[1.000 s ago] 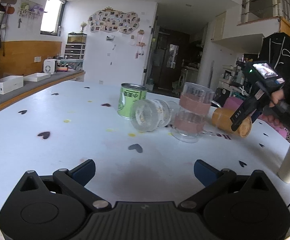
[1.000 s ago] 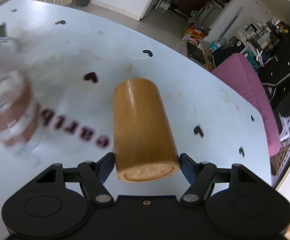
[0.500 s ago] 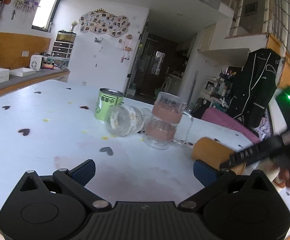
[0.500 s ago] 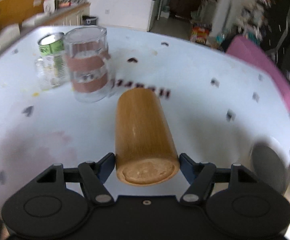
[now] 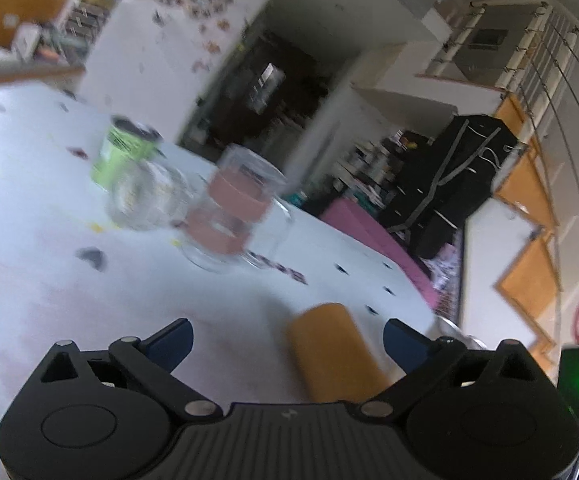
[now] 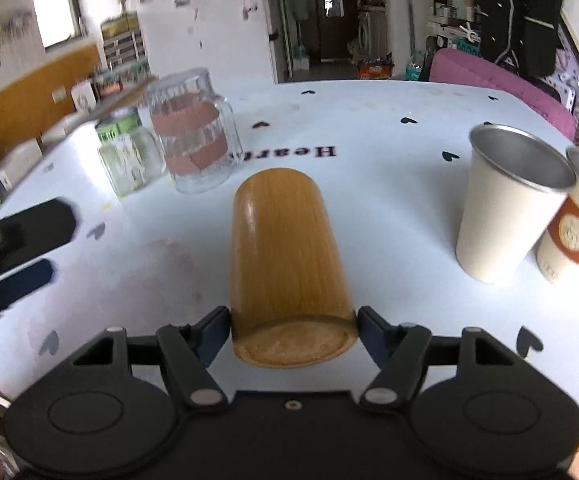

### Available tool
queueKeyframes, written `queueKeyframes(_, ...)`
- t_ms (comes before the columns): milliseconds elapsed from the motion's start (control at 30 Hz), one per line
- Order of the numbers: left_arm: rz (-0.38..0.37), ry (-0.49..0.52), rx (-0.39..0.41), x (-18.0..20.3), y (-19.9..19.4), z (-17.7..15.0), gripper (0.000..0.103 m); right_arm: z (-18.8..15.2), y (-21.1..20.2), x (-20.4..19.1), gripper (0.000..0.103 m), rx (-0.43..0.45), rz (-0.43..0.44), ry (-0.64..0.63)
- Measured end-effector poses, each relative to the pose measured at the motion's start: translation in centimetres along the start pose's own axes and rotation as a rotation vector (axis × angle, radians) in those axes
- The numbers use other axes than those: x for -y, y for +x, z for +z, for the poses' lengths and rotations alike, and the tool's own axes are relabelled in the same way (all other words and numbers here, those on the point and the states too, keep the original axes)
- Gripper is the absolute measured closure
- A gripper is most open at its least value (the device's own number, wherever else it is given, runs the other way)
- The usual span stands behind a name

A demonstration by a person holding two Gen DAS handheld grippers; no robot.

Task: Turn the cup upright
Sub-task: 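Lift the wooden cup with the right tool and rotate it upright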

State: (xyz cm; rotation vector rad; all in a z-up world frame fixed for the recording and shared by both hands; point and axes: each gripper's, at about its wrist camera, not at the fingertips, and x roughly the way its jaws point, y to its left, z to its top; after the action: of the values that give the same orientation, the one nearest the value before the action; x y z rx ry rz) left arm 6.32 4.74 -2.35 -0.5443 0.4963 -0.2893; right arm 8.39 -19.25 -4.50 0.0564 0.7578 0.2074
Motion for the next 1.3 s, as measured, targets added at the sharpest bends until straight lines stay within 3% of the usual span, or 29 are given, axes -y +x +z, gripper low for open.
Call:
queueKeyframes(133, -0.090, -0.078, -0.147, 0.3, 4.2, 0.6, 0.007, -1.1, -0.1, 0.6, 0.033, 0.069, 0.032, -0.023)
queueKeyframes(367, -0.095, -0.130, -0.291, 1.6, 10.4, -0.5, 0.010, -1.9, -0.4, 1.7, 0.033, 0.115, 0.071, 0.009)
queueKeyframes(533, -0.111, -0.155, -0.306, 2.2, 12.5, -1.1, 0.014, -2.3, -0.7, 2.1, 0.033, 0.125, 0.074, 0.007)
queueKeyframes(767, -0.148, -0.172, -0.307, 2.0, 12.3, -1.3, 0.016, -3.0, -0.8, 2.6, 0.033, 0.147, 0.093, 0.005)
queueKeyframes(900, -0.211, -0.114, -0.258, 2.7, 10.6, -0.4, 0.016, -3.3, -1.1, 2.8, 0.033, 0.176, 0.121, -0.020)
queueKeyframes(1300, -0.297, 0.112, -0.182, 6.4, 6.2, -0.4, 0.016, -4.9, -0.2, 3.0, 0.034, 0.223, 0.126, -0.125)
